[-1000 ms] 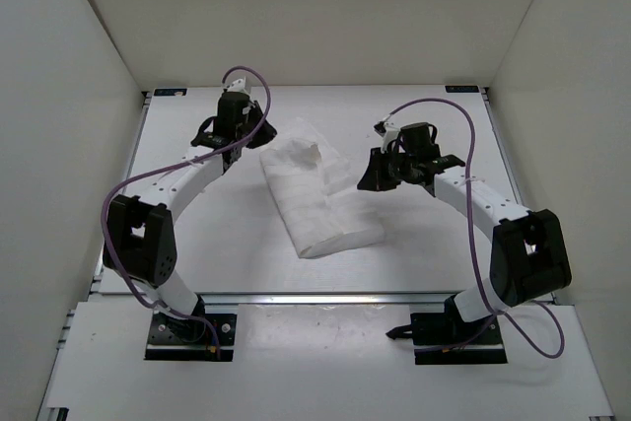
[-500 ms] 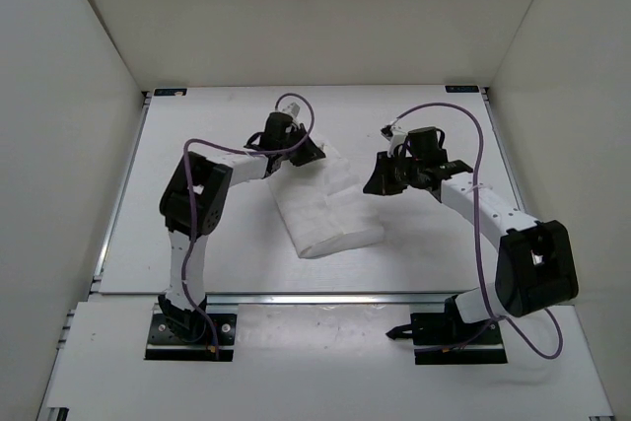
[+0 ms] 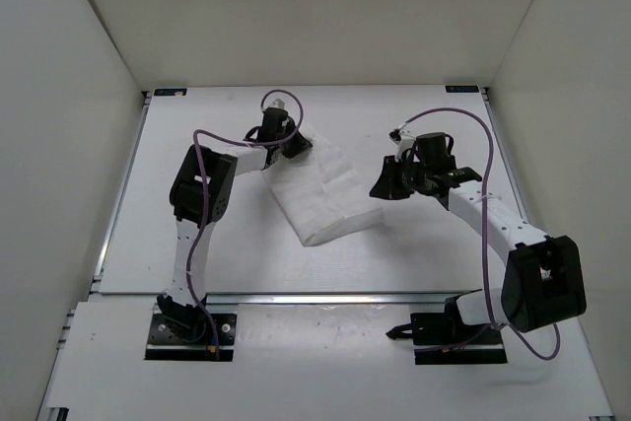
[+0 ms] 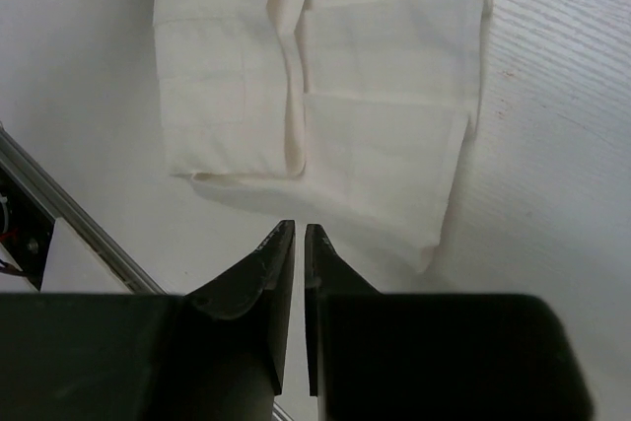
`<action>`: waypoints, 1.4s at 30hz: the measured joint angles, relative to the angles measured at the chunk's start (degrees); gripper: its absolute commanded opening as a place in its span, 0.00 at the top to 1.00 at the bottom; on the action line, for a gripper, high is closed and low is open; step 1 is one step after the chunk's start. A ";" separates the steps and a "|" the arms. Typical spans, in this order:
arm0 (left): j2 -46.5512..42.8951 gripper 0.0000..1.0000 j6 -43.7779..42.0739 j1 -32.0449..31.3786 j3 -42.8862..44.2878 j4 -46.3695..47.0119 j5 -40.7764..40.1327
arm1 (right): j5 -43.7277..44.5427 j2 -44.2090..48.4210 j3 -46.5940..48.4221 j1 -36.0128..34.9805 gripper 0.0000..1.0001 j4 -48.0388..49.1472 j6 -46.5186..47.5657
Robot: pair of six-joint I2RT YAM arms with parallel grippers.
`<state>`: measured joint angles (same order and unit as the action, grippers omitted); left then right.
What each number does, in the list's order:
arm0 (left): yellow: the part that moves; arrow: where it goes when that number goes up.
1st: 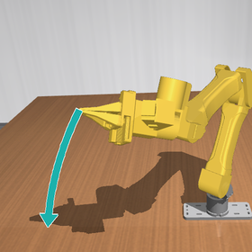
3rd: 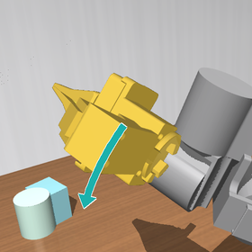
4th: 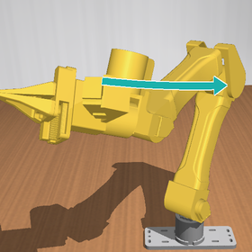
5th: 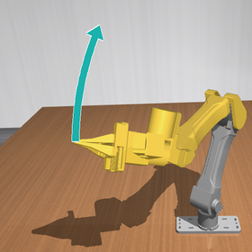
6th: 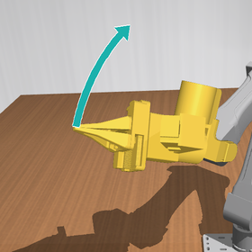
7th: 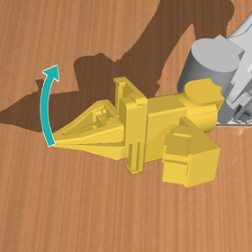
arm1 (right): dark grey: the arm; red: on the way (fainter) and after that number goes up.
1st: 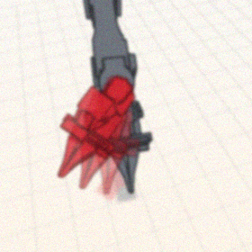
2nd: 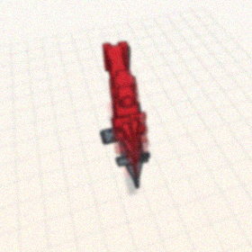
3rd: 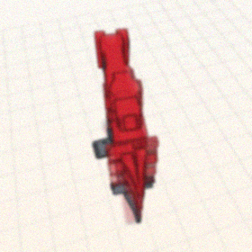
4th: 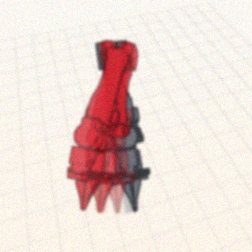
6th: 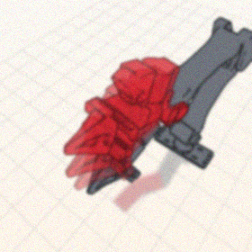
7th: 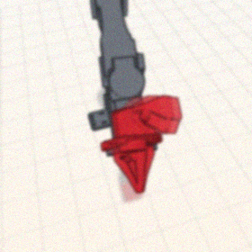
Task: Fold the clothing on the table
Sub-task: Fold the skirt
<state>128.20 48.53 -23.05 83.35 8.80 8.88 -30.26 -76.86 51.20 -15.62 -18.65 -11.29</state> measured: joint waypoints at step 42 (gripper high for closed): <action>-43.41 1.00 -14.32 3.37 -20.94 -25.94 -14.91 | -1.62 -14.67 2.80 -14.49 1.00 -5.22 5.95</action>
<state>84.79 34.22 -19.68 62.41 -17.15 -6.02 -31.88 -91.53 54.00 -30.11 -23.88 -5.34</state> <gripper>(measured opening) 0.025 0.001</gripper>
